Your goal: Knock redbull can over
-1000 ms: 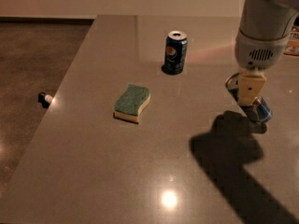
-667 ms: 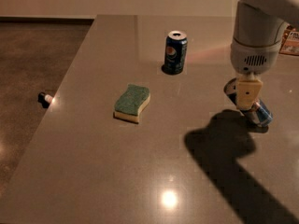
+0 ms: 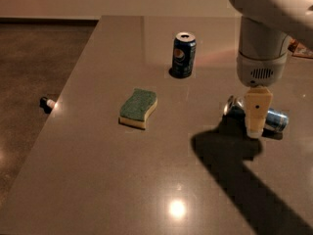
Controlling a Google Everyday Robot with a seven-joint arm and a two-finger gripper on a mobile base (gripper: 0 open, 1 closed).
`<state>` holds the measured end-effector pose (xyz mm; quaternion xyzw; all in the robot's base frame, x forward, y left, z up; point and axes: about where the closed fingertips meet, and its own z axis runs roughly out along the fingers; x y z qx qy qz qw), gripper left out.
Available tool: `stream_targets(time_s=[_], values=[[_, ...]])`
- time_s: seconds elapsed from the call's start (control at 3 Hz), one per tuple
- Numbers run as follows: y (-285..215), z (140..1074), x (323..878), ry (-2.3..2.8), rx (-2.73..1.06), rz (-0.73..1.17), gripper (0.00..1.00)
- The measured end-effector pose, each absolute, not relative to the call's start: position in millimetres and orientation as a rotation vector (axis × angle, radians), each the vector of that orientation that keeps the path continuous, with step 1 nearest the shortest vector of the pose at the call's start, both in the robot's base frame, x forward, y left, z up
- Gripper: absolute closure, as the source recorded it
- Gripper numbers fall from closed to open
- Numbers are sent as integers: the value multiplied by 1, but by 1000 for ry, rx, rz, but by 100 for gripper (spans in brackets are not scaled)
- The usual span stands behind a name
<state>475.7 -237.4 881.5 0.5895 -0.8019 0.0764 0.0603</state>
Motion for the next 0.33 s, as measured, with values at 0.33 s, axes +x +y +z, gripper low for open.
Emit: stream_targets(time_s=[0.33], values=[[-234, 881, 486, -2459, 1812, 258, 0]])
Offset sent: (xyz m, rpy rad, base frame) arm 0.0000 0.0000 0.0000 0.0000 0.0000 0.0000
